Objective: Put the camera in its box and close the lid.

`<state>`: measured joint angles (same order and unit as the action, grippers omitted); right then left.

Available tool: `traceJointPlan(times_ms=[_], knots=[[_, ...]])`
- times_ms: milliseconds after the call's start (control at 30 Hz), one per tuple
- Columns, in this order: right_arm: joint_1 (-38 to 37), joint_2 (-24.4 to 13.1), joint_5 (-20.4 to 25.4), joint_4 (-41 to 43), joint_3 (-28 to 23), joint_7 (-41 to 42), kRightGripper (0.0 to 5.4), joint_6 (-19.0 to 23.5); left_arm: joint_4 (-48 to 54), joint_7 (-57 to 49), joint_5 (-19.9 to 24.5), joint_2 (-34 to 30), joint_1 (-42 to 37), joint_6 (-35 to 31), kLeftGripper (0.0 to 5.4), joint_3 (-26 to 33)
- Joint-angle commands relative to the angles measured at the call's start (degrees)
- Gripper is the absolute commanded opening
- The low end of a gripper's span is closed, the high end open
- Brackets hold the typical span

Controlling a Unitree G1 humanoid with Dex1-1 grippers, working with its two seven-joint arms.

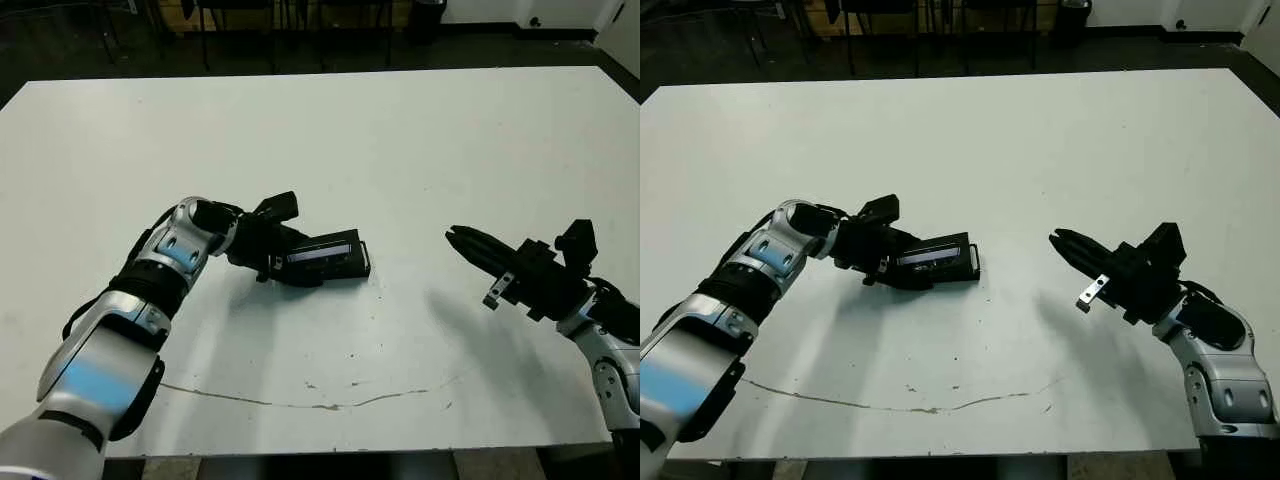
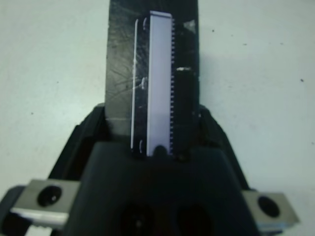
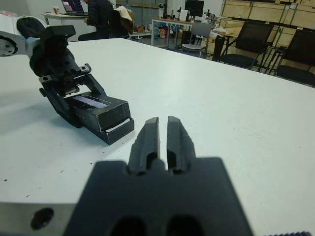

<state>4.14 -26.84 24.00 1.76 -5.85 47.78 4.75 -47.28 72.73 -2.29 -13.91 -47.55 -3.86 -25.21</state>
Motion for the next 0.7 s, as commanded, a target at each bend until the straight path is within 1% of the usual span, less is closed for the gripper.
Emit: traceJointPlan(times_ms=[33,100,167,267,400,500,600,700], knots=[[-0.4,-0.4,-0.5,-1.1,-0.1,0.6,0.0,-0.5,-2.0,2.1,-4.0,2.8,0.9,-3.6,2.74,-4.3],[-0.7,-0.4,-0.8,-1.0,-0.1,0.3,0.0,-0.8,-2.5,2.5,-4.1,3.8,-0.2,-4.7,2.74,-4.6],[-0.9,-0.3,-1.0,-0.9,-0.1,0.5,0.0,-1.6,-3.2,3.1,-4.0,4.9,-1.1,-4.3,2.74,-4.9],[-1.2,-0.7,-0.4,-0.3,0.0,0.4,0.0,-0.1,-4.5,4.0,-4.2,6.7,-2.4,-4.7,2.74,-5.2],[-1.9,-1.2,-0.7,1.5,0.1,-0.7,0.0,1.8,-6.4,3.7,-4.2,8.8,-3.0,-4.4,2.74,-5.0],[-2.1,-0.6,-0.5,0.9,-0.1,0.0,0.0,0.7,-7.7,4.5,-4.3,9.8,-3.4,-3.3,2.74,-5.1],[-2.1,-0.4,-0.5,0.8,0.0,0.0,0.0,0.5,-8.6,4.6,-4.7,10.0,-3.4,-2.6,2.74,-5.3],[-2.0,-0.1,-0.1,-0.1,-0.1,0.8,0.0,-0.1,-10.6,5.9,-5.0,10.2,-3.8,-2.9,2.74,-5.5]])
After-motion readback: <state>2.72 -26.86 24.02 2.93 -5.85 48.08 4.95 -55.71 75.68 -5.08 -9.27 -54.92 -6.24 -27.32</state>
